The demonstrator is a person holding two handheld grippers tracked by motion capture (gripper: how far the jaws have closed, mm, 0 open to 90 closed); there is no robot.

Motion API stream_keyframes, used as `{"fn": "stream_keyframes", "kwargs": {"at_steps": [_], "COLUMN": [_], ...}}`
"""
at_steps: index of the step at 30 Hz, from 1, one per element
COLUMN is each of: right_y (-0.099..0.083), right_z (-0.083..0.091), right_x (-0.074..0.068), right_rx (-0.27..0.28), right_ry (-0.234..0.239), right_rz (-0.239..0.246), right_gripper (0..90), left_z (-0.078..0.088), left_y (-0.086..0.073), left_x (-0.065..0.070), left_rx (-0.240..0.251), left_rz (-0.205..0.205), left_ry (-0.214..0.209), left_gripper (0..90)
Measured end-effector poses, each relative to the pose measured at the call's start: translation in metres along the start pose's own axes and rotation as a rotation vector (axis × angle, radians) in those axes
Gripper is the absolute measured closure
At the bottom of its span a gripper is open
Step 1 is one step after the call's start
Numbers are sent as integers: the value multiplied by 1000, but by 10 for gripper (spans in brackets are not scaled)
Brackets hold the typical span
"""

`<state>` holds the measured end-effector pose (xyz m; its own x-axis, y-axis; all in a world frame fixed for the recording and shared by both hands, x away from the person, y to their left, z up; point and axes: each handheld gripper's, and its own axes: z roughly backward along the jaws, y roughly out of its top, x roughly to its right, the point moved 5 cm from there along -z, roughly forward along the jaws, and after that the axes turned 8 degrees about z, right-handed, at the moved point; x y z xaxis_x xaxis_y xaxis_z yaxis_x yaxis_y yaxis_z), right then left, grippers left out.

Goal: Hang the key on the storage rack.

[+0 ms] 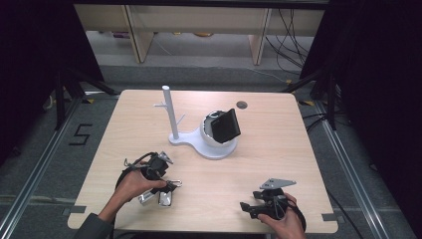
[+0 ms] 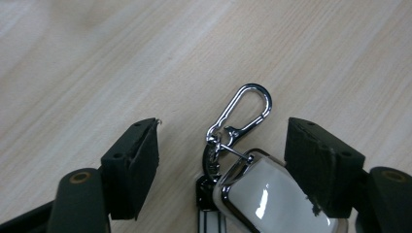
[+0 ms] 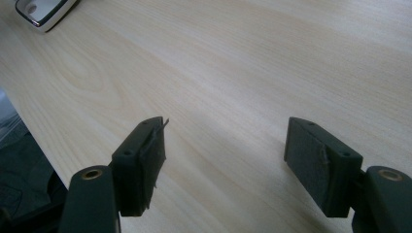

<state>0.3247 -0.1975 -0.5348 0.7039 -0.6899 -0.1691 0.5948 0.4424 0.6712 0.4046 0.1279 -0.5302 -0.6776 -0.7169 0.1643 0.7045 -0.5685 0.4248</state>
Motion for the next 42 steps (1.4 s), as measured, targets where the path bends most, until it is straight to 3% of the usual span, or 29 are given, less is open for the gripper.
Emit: {"fn": "stream_keyframes", "kwargs": {"at_steps": [4, 5, 6, 9, 10, 11, 12, 13, 14, 15, 17, 18, 20, 25, 27, 35, 39, 42], "right_y": [-1, -1, -1, -1, -1, -1, -1, 0, -1, -1, -1, -1, 0, 0, -1, 0, -1, 0], "right_z": [0, 0, 0, 0, 0, -1, -1, -4, -2, -2, -3, -3, -4, -5, -4, -6, -5, -7], "right_x": [0, -1, -2, -2, -3, 0, -3, -5, -4, -2, -4, -4, -6, -6, -6, -7, -7, -8], "right_rx": [-12, -12, -10, -8, -17, -16, -25, 4, -29, -24, -24, -33, -21, -23, -42, -15, -34, -13], "right_ry": [-2, 2, -9, -4, 21, -5, 1, 7, 8, 1, 5, 24, 2, 4, 13, 14, 19, 26], "right_rz": [-1, -1, -14, -2, -4, 20, -8, -19, 1, 25, 15, 32, 36, 35, 34, 28, 37, 33], "right_gripper": [320, 320, 321, 322, 324, 324, 324, 325, 326, 327, 327, 327, 327, 328, 328, 328, 328, 328], "left_z": [-7, -7, -6, -5, -5, -4, -3, -2, -1, 0, 1, 2, 3, 5, 5, 1, -2, 0], "left_y": [0, 0, -2, -4, -5, -7, -8, -9, -10, -11, -12, -13, -14, -15, -14, -3, 4, 10], "left_x": [2, 2, 4, 6, 7, 6, 7, 7, 7, 6, 7, 5, 5, 5, 5, 5, 3, 2], "left_rx": [-42, -47, -82, -96, -99, -115, -130, -139, -151, -150, -155, -167, -170, -194, -214, -272, -279, -267], "left_rz": [-1, -14, -36, -52, -55, -65, -70, -74, -86, -89, -93, -118, -119, -140, -154, -165, -181, -163], "left_ry": [1, 16, 34, 45, 48, 49, 45, 39, 43, 49, 61, 66, 63, 68, 68, 79, 65, 51], "left_gripper": [286, 275, 285, 304, 308, 310, 311, 320, 340, 361, 396, 418, 472, 512, 515, 517, 512, 479]}}
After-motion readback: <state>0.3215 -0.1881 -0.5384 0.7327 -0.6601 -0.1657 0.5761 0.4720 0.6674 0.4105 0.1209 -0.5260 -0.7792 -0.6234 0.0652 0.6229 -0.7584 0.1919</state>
